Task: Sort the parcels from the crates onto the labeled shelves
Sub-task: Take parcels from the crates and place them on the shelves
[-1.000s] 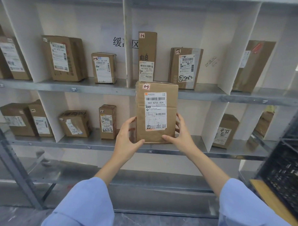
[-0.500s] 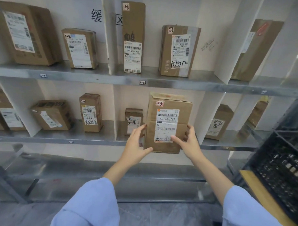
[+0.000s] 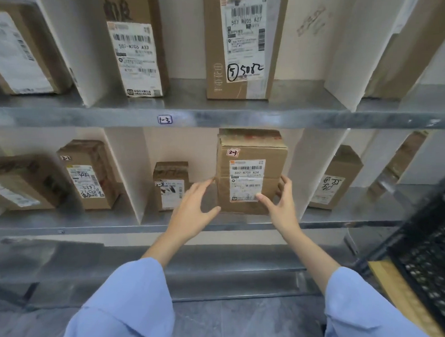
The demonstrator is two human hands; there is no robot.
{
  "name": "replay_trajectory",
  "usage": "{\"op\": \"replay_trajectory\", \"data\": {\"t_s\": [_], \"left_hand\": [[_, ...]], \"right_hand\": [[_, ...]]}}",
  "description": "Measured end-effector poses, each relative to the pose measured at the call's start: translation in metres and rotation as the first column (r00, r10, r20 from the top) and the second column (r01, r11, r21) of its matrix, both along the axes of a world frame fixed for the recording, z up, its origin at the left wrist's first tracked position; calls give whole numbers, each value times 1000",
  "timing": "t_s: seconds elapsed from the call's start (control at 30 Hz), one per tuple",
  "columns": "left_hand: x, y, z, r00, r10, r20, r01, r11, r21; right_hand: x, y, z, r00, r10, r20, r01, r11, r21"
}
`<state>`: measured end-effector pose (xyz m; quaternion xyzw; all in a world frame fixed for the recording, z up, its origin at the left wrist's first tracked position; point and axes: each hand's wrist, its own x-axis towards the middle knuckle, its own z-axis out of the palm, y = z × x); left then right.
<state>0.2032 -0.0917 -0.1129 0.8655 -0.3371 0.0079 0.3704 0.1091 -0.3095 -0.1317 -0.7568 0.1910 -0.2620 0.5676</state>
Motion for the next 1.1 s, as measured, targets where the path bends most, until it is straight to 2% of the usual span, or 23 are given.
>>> {"op": "replay_trajectory", "data": {"t_s": [0.2, 0.37, 0.63, 0.8, 0.9, 1.1], "left_hand": [[32, -19, -23, 958, 97, 269, -182, 932, 313], [52, -29, -50, 945, 125, 304, -249, 876, 413], [68, -30, -65, 953, 115, 279, -241, 846, 475], [69, -29, -67, 959, 106, 263, -228, 840, 493], [66, -25, -65, 963, 78, 259, -204, 836, 509], [46, -18, -47, 962, 5, 274, -140, 867, 478]], "right_hand": [[42, -46, -39, 999, -6, -53, 5, 1000, -18], [71, -65, -72, 998, -14, -62, 11, 999, -48], [94, -68, -109, 999, -19, -48, 18, 1000, -13], [95, -75, -115, 995, 10, -101, -6, 999, 42], [88, -78, -116, 987, 14, -163, -16, 1000, -11], [45, -64, -102, 958, -119, -260, 89, 988, -125]]}}
